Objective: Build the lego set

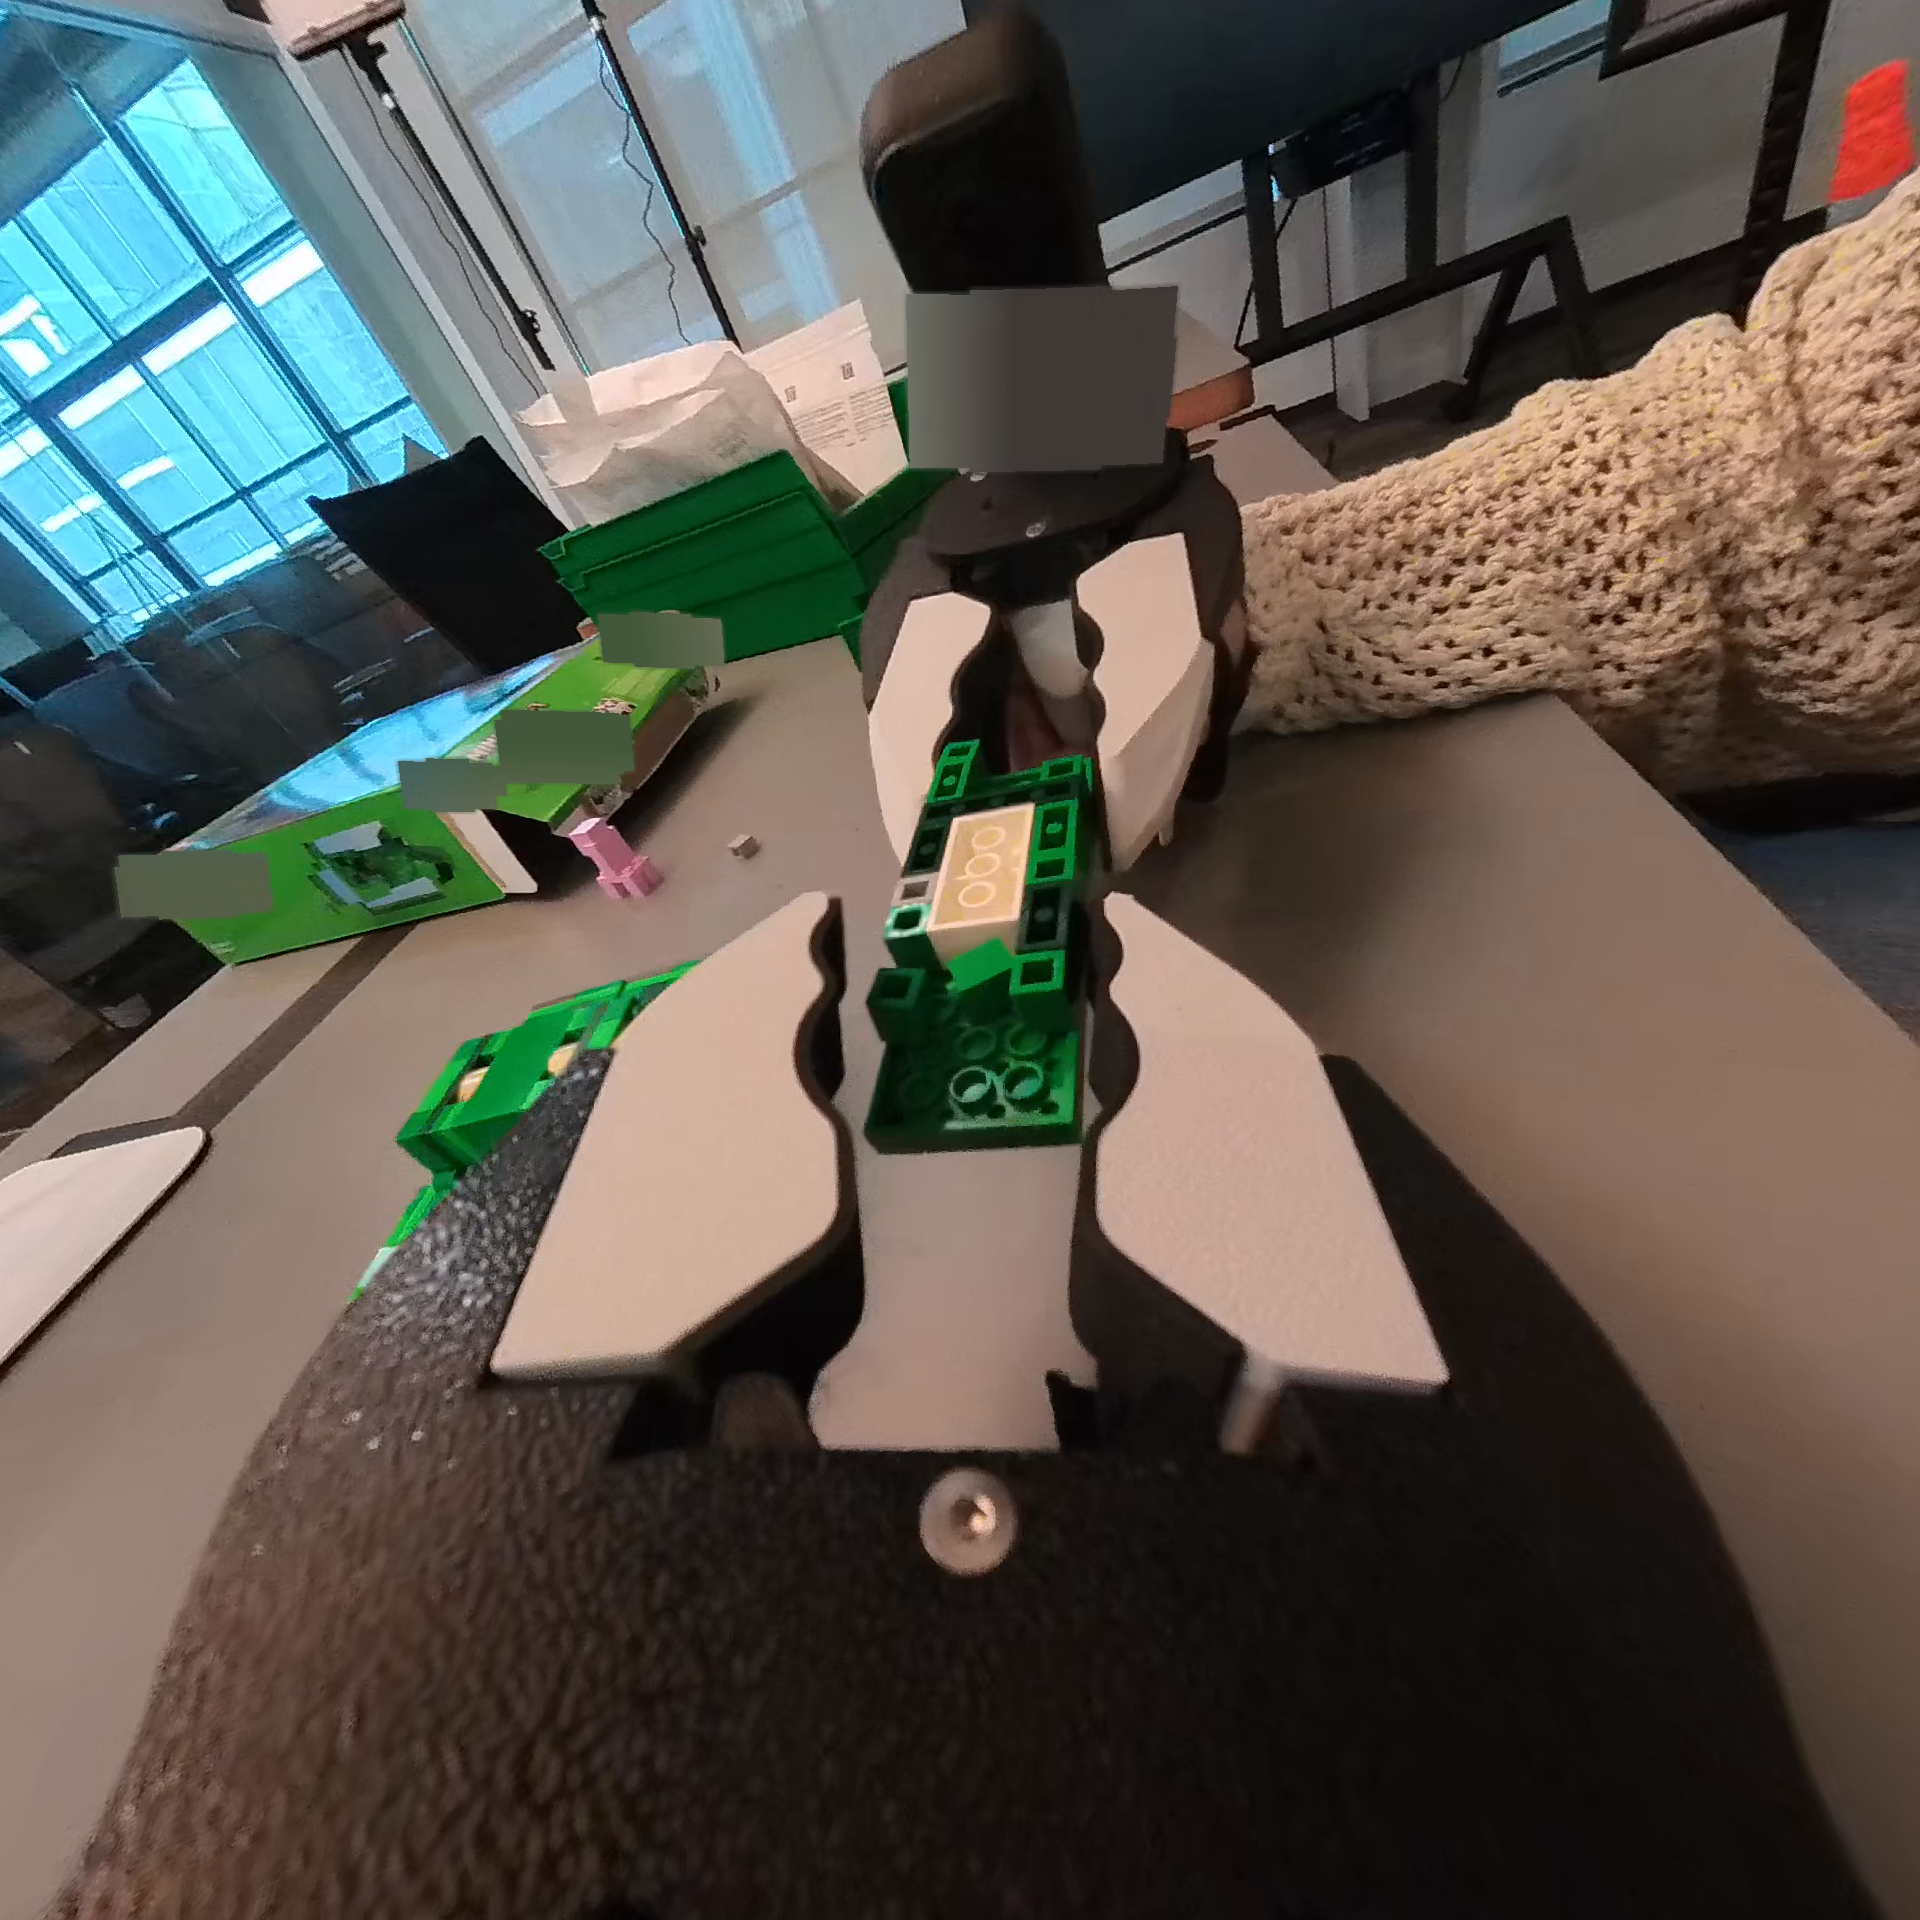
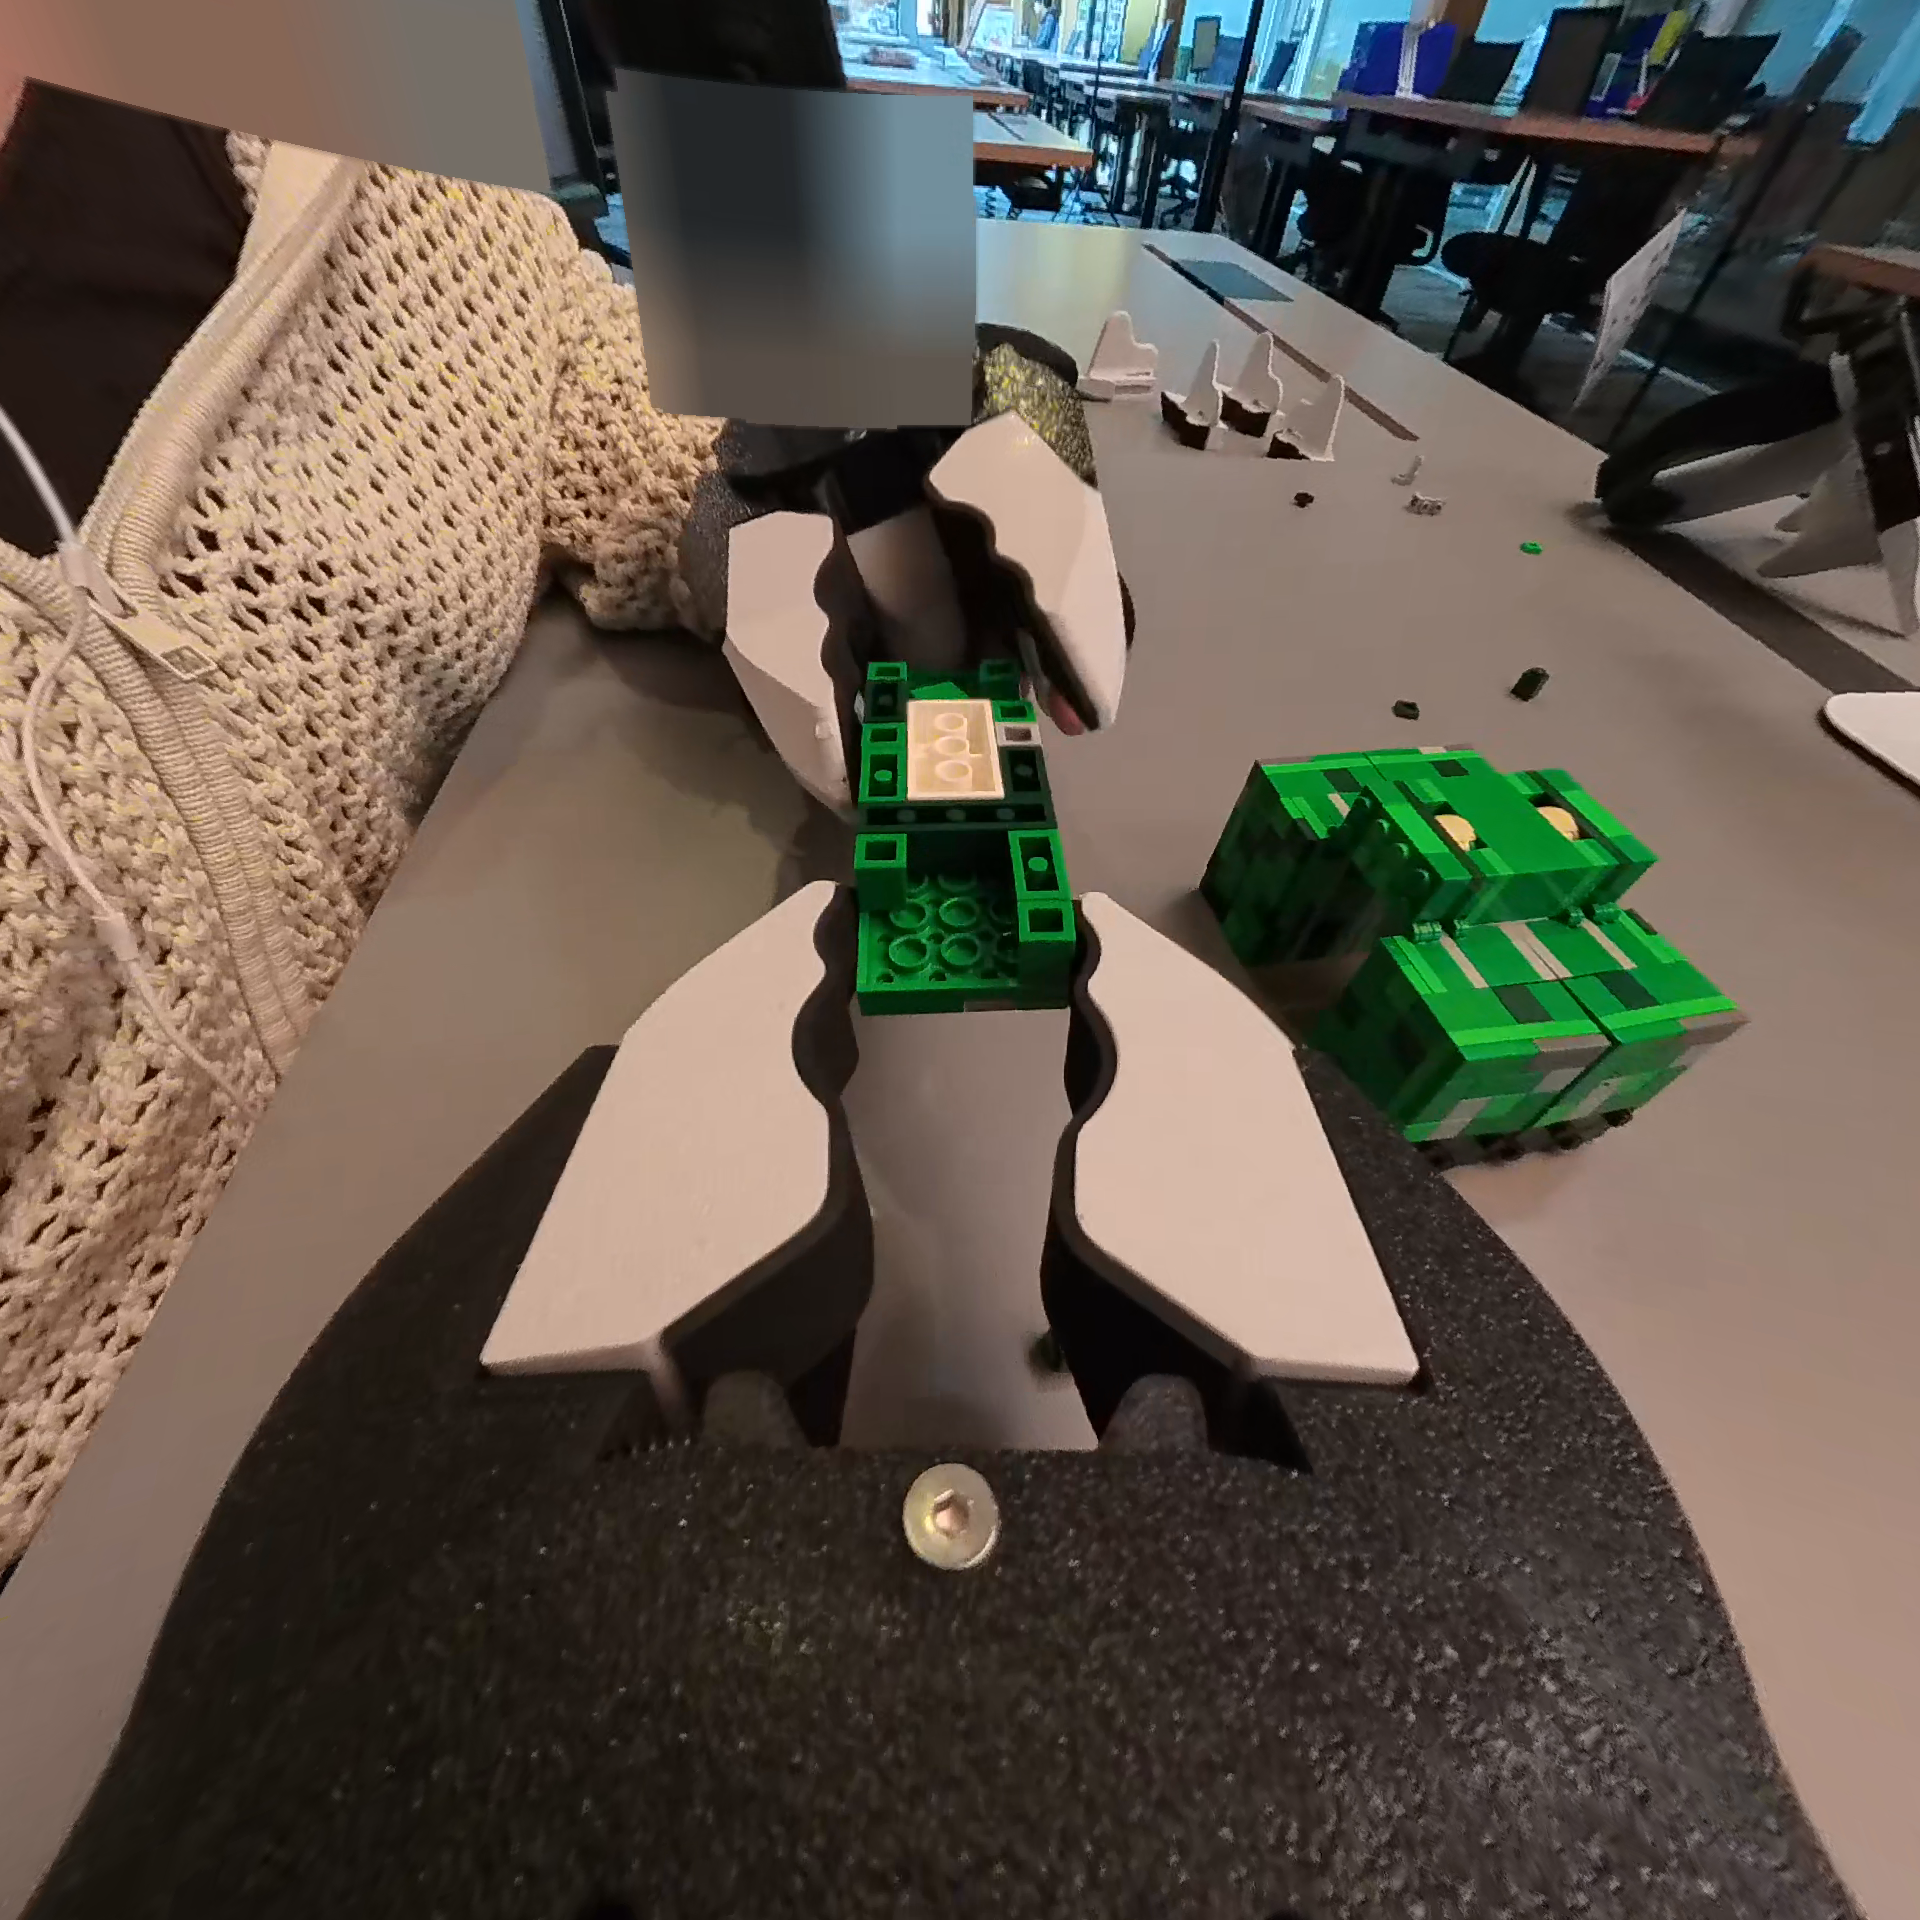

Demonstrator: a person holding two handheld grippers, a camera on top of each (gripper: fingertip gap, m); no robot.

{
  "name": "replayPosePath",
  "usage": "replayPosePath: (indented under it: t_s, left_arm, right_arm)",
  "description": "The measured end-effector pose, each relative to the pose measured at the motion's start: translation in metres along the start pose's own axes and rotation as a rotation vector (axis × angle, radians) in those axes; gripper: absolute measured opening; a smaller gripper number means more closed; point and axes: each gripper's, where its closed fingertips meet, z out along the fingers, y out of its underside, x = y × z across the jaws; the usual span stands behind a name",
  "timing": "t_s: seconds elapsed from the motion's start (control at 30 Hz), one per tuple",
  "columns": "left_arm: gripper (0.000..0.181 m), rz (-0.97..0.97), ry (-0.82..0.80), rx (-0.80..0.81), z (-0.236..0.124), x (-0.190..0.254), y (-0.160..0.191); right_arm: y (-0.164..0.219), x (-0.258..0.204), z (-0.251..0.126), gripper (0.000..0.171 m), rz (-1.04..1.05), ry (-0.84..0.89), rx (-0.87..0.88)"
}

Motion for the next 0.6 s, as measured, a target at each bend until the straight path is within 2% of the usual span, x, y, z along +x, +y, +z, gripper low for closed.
replayPosePath:
  t_s: [0.23, 0.3, 0.43, 0.6]
  left_arm:
    - [0.049, -0.051, -0.005, 0.018, -0.0047, -0.0068, -0.0011]
    - [0.047, -0.050, -0.004, 0.013, -0.0059, -0.0080, 0.0000]
    - [0.031, -0.024, 0.020, 0.010, -0.0061, -0.0026, 0.0003]
    - [0.029, -0.023, 0.007, 0.009, -0.0057, -0.0038, 0.0002]
  right_arm:
    - [-0.0046, 0.0036, -0.0070, 0.037, -0.021, 0.015, 0.044]
    - [-0.0057, 0.0041, -0.0089, 0.037, -0.031, 0.017, 0.054]
    - [-0.0063, 0.0055, -0.0093, 0.037, -0.030, 0.024, 0.062]
    - [-0.0059, 0.0074, -0.0099, 0.037, -0.023, 0.029, 0.065]
